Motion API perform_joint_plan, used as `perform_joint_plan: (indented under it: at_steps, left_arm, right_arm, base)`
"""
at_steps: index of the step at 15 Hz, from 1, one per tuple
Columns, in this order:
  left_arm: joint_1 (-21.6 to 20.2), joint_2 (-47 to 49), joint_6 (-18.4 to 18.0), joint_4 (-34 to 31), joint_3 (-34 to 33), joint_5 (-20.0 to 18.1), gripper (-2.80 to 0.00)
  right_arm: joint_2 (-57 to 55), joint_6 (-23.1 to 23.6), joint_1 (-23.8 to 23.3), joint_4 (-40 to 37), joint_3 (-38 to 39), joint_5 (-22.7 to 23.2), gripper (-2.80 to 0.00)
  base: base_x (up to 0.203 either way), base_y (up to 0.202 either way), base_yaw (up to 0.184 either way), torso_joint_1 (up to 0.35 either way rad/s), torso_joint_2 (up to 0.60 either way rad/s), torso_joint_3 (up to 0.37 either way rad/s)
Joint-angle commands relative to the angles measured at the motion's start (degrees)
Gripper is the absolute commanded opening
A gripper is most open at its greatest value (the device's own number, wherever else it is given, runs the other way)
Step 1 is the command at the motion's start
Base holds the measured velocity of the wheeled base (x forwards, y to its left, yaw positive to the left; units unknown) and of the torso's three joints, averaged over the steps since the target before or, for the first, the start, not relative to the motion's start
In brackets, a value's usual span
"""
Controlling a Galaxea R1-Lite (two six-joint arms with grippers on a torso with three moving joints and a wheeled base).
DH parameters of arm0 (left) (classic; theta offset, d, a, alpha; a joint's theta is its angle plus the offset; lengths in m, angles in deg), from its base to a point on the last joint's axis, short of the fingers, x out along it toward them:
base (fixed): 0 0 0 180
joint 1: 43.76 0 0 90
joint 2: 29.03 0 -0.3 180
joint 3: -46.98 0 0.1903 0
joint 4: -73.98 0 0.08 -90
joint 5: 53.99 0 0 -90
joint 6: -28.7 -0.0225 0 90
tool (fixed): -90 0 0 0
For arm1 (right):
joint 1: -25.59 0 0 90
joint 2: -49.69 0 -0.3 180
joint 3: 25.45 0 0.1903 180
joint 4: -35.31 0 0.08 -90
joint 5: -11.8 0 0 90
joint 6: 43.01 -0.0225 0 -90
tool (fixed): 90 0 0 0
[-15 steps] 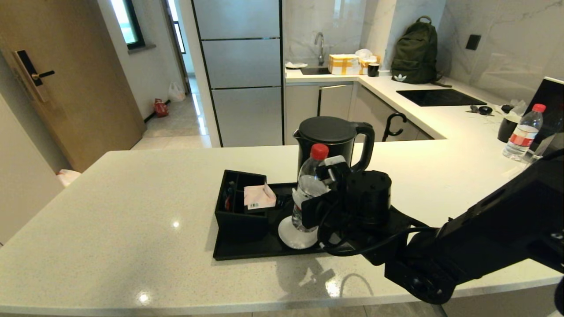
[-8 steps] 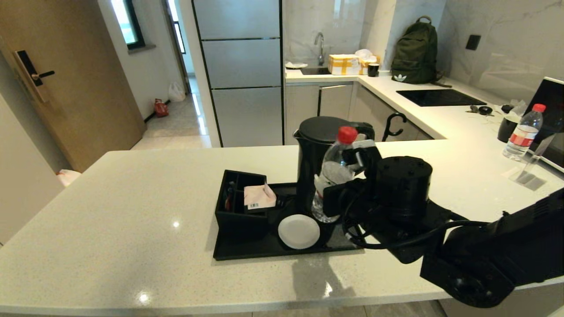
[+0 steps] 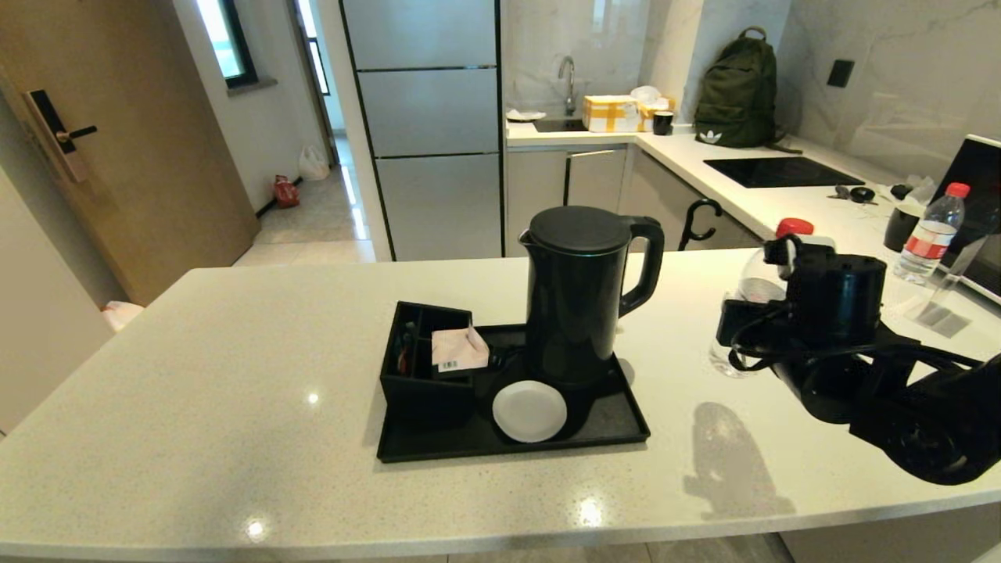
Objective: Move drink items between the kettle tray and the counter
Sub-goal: Place it on the right
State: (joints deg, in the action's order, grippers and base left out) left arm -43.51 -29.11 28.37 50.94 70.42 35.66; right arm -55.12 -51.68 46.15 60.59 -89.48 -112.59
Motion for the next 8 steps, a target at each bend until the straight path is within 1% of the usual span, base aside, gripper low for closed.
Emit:
perform_joint_plan:
  at_steps: [1, 3, 4, 6, 8]
  left_arm:
    - [0.02, 0.07, -0.02, 0.02, -0.07, 0.0, -2.8]
    - [0.02, 0.07, -0.02, 0.02, 0.01, 0.0, -2.8]
    - [-0.04, 0.07, -0.02, 0.02, 0.01, 0.0, -2.8]
    - [0.02, 0.07, -0.02, 0.02, 0.01, 0.0, -2.8]
    - [0.02, 0.07, -0.02, 0.02, 0.01, 0.0, -2.8]
  right_arm:
    - [-1.34, -1.33, -2.99, 0.88, 1.46, -0.72, -2.8]
    - [-4.99, -1.52, -5.35, 3.96, 3.17, -1.96, -2.8]
    - [-5.53, -1.48, -5.66, 5.15, 3.78, -2.2, -2.8]
    - [-8.94, -1.04, -6.06, 9.91, 4.13, -2.8, -2.8]
    - [-10.61, -0.98, -6.17, 11.1, 4.19, -3.05, -2.8]
  base:
    - [0.0, 0.0, 0.0, 0.0, 0.0, 0.0]
    - [0.0, 0.0, 0.0, 0.0, 0.0, 0.0]
    - [0.0, 0.0, 0.0, 0.0, 0.0, 0.0]
    - [0.0, 0.0, 0.0, 0.0, 0.0, 0.0]
    - [0.0, 0.0, 0.0, 0.0, 0.0, 0.0]
